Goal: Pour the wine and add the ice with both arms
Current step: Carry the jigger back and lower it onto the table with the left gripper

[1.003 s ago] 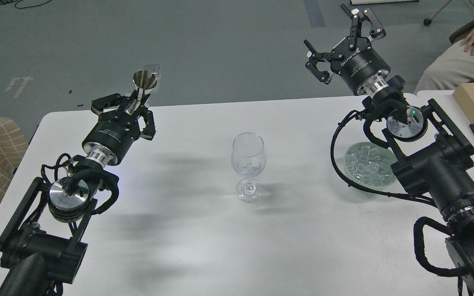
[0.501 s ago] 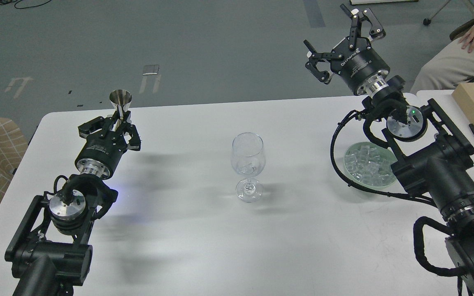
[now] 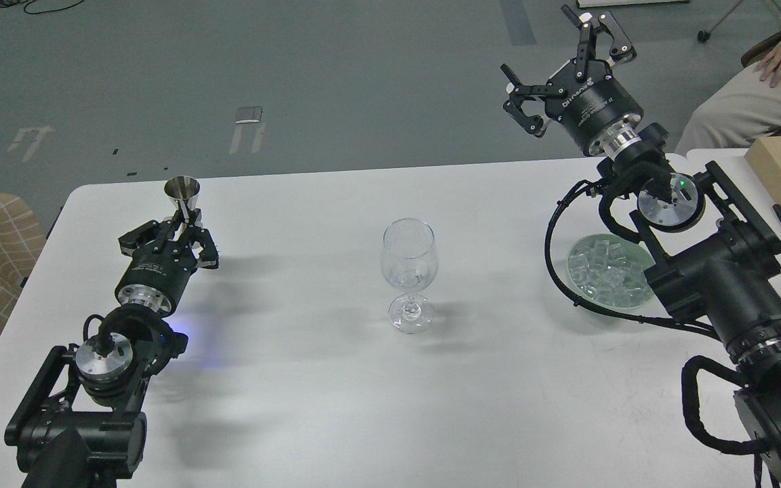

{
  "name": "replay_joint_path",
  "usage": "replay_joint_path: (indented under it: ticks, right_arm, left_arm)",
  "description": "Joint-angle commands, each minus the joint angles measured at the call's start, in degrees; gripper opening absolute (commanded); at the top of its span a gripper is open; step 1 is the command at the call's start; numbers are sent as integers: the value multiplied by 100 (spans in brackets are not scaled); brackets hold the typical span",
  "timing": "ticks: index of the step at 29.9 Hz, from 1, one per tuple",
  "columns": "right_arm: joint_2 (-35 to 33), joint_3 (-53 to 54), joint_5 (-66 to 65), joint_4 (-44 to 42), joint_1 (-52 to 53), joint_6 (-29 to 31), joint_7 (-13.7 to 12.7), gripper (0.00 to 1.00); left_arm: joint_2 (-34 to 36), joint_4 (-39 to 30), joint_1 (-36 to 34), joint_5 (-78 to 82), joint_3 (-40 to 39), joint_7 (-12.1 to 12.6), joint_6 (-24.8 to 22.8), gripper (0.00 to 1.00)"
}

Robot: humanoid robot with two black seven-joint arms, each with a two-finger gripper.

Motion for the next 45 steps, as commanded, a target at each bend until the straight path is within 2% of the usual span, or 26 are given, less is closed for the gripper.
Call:
replay_joint_path:
  ticks: [1,9,15,25,45]
  right_arm:
    - [3,-9,0,3,-9,1,0,100]
    - [3,-9,0,3,-9,1,0,100]
    - [3,-9,0,3,-9,1,0,100]
    - [29,-9,0,3,-9,1,0,100]
    - [29,-9,0,-6,-9,1,9,100]
  left_arm:
    - [2,10,0,-142,-47,4,-28,22]
    - [-33,19,0,-160,-56,-4,-37,29]
    - [-34,80,0,-160,-56,-4,-37,38]
    - [-34,80,0,-187,-56,-4,-37,41]
    - [-25,80,0,-187,-47,-22,-28,53]
